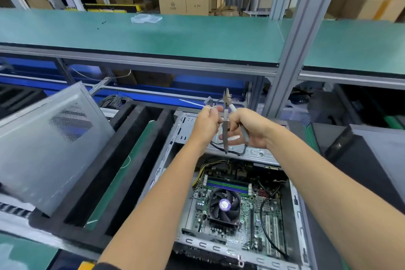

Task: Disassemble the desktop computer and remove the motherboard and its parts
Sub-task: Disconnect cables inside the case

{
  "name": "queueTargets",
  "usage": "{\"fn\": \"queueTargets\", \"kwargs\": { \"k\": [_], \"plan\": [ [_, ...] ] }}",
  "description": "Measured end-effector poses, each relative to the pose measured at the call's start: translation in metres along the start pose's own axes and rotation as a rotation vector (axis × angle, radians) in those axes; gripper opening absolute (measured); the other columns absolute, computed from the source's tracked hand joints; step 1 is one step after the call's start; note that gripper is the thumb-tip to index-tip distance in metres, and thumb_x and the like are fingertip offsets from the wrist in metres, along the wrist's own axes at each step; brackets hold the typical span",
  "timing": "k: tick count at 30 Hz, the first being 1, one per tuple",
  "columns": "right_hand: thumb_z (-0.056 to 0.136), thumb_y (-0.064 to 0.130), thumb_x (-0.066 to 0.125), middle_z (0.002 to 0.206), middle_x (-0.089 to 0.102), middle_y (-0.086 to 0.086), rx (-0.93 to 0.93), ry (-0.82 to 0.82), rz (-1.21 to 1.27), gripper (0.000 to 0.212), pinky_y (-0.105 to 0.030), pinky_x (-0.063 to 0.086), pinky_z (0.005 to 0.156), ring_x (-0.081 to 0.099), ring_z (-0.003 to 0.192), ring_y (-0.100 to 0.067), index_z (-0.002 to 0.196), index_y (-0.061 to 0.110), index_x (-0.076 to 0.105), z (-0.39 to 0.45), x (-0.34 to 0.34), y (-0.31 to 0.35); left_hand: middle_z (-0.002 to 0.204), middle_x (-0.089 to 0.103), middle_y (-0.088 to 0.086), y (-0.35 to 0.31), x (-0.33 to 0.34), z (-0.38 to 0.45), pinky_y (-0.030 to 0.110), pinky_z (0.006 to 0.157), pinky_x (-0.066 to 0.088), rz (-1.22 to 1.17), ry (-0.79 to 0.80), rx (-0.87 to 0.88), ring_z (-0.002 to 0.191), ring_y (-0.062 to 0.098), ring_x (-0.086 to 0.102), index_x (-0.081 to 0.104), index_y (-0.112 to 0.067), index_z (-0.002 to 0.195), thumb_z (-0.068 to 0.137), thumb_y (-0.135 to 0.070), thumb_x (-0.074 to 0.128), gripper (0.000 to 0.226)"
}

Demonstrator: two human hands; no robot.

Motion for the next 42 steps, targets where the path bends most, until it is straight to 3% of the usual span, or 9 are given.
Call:
{"fn": "queueTargets", "kwargs": {
  "k": [4,7,10,16,21,27,32,38,42],
  "plan": [
    [0.063,0.002,0.045,0.100,0.067,-0.022,0.072,0.171,-0.057,0.048,-0.053,0.052,0.094,0.065,0.096,-0.039,0.111,0.003,0.051,-0.007,-0.005,0.000,0.059,0.059,-0.009,-0.002,-0.003,0.004,0.023,0.056,0.035,-0.118,0.037,-0.013,0.054,0.009,0.039,0.060,0.000,0.092,0.102,-0.006,0.034,0.028],
    [0.057,0.006,0.047,0.104,0.065,-0.023,0.124,0.268,-0.104,0.056,-0.052,0.053,0.090,0.066,0.102,-0.045,0.113,0.003,0.053,-0.008,-0.004,0.001,0.067,0.058,0.006,0.000,-0.004,0.005,0.022,0.057,0.043,-0.107,0.004,-0.018,0.054,0.010,0.047,0.066,0.005,0.094,0.100,-0.010,0.045,0.026],
    [0.058,0.007,0.047,0.110,0.061,-0.025,0.131,0.268,-0.126,0.060,-0.055,0.051,0.094,0.065,0.104,-0.047,0.118,0.003,0.053,-0.006,-0.005,-0.001,0.071,0.058,0.009,0.004,-0.008,0.005,0.024,0.061,0.046,-0.132,-0.037,-0.013,0.058,0.012,0.049,0.069,-0.001,0.089,0.098,-0.010,0.050,0.023],
    [0.056,0.007,0.048,0.103,0.064,-0.025,0.151,0.263,-0.161,0.058,-0.053,0.054,0.089,0.068,0.088,-0.043,0.113,-0.002,0.054,-0.003,-0.010,-0.009,0.090,0.064,0.011,0.012,-0.012,0.010,0.018,0.066,0.049,-0.141,-0.126,-0.011,0.063,0.004,0.052,0.067,-0.003,0.088,0.099,-0.006,0.043,0.027],
    [0.054,0.006,0.047,0.101,0.063,-0.026,0.132,0.280,-0.194,0.057,-0.056,0.052,0.093,0.068,0.088,-0.041,0.110,-0.002,0.055,-0.005,-0.010,-0.007,0.078,0.060,0.008,0.013,-0.008,0.012,0.013,0.058,0.046,-0.147,-0.152,-0.026,0.055,0.000,0.050,0.070,-0.010,0.088,0.100,-0.009,0.044,0.028],
    [0.055,0.006,0.047,0.101,0.064,-0.027,0.120,0.266,-0.203,0.058,-0.055,0.054,0.090,0.067,0.089,-0.042,0.111,-0.002,0.054,-0.001,-0.012,-0.006,0.063,0.057,-0.005,0.008,-0.006,0.009,0.013,0.060,0.046,-0.129,-0.163,0.037,0.060,0.003,0.050,0.065,-0.019,0.069,0.098,-0.007,0.047,0.036],
    [0.057,0.007,0.047,0.101,0.065,-0.027,0.122,0.278,-0.217,0.056,-0.051,0.057,0.082,0.068,0.089,-0.042,0.111,-0.003,0.055,0.001,-0.012,-0.008,0.070,0.058,0.001,0.003,-0.006,0.005,0.014,0.062,0.044,-0.101,-0.160,0.092,0.063,0.004,0.049,0.060,-0.022,0.060,0.095,-0.001,0.046,0.043],
    [0.055,0.008,0.047,0.101,0.065,-0.028,0.123,0.293,-0.214,0.058,-0.049,0.058,0.079,0.069,0.088,-0.041,0.111,-0.003,0.056,0.001,-0.012,-0.010,0.083,0.065,0.015,0.007,-0.006,0.005,0.011,0.062,0.046,-0.100,-0.229,0.064,0.074,0.011,0.056,0.058,-0.016,0.062,0.096,-0.009,0.048,0.037],
    [0.054,0.007,0.047,0.100,0.066,-0.027,0.129,0.293,-0.211,0.056,-0.051,0.057,0.081,0.069,0.089,-0.042,0.109,-0.002,0.057,0.000,-0.013,-0.012,0.068,0.063,-0.004,0.007,-0.003,0.003,0.014,0.061,0.045,-0.119,-0.219,0.063,0.067,0.007,0.052,0.067,-0.012,0.073,0.098,-0.011,0.047,0.032]
  ]
}}
Point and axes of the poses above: each hand's wrist, its own z-axis towards the middle knuckle, its own x-axis out of the palm, y = z × x, the point moved 5 cm from there along z, towards the middle knuckle
